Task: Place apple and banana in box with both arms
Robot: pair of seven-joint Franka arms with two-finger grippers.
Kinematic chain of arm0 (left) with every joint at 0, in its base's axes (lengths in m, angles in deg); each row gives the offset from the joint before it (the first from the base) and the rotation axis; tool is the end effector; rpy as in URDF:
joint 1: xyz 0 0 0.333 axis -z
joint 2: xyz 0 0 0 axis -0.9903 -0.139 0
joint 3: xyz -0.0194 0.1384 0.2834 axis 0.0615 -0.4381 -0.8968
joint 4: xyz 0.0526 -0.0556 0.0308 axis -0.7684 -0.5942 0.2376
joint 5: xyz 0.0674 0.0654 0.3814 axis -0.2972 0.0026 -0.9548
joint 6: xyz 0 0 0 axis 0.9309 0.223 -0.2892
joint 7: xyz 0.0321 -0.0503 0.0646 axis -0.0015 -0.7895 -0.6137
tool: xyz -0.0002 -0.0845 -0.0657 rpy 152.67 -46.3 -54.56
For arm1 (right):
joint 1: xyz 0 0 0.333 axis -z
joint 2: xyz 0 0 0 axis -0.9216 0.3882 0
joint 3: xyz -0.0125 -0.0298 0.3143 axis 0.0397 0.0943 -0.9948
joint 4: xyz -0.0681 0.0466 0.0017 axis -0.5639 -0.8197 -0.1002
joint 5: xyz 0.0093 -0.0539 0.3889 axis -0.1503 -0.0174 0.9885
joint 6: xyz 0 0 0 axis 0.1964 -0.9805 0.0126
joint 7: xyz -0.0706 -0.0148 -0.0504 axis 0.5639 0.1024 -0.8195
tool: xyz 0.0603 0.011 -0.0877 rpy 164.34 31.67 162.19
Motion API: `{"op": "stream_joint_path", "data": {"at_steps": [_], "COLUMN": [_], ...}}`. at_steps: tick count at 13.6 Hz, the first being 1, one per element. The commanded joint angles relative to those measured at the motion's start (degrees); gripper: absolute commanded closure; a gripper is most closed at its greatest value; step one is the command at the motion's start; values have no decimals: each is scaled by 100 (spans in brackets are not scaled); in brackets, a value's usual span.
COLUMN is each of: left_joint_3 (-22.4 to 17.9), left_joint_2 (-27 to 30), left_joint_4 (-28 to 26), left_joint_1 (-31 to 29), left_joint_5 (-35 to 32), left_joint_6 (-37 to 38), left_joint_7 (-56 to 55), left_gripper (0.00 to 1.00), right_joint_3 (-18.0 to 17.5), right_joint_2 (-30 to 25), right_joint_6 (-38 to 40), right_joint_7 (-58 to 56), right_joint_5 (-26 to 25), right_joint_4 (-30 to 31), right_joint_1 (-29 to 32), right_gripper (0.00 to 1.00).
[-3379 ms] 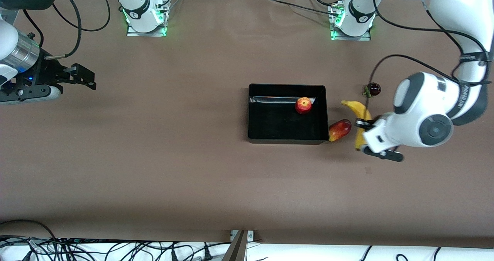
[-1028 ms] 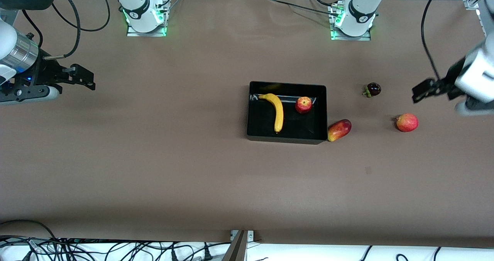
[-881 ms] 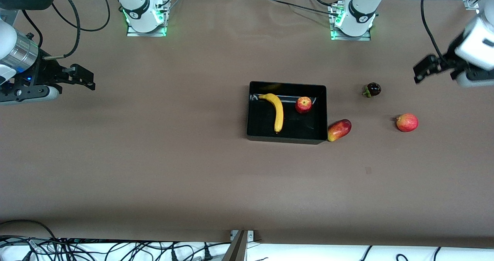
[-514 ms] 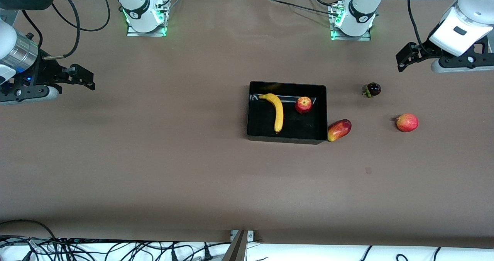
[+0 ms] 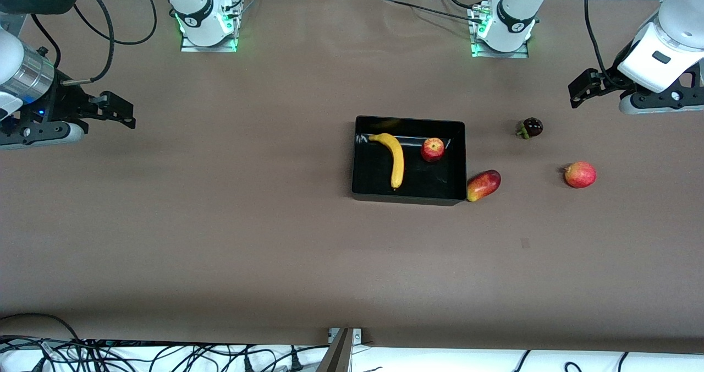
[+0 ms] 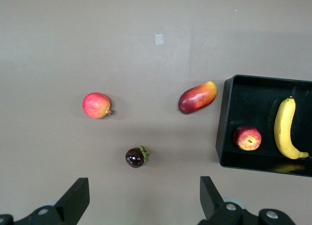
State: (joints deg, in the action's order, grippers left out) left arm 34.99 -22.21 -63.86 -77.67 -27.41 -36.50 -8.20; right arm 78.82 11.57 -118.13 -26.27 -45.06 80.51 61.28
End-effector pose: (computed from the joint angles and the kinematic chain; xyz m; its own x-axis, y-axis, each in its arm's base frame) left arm 0.5285 -0.0570 0.6061 0.9978 0.0609 -0.0264 0.0587 -0.9954 -0.0759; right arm 0.5835 0.0578 0.5850 0.9924 0.1178 -0.0361 0.1171 -0.9929 -0.0207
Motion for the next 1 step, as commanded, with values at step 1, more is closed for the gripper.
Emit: {"op": "stream_joint_path", "data": {"at_steps": [1], "left_joint_3": [-66], "left_joint_2": [-140], "left_joint_4": [274], "left_joint_1": [59], "left_joint_5": [85], "left_joint_6": [180], "left_joint_7": [55], "left_gripper": [0], "right_joint_3": [-9], "right_joint_2": [-8], "right_joint_6": [0], "right_joint_7": [24], "right_joint_5": [-29], "right_joint_4": [-44], "right_joint_1": [16], "right_gripper": [0]}}
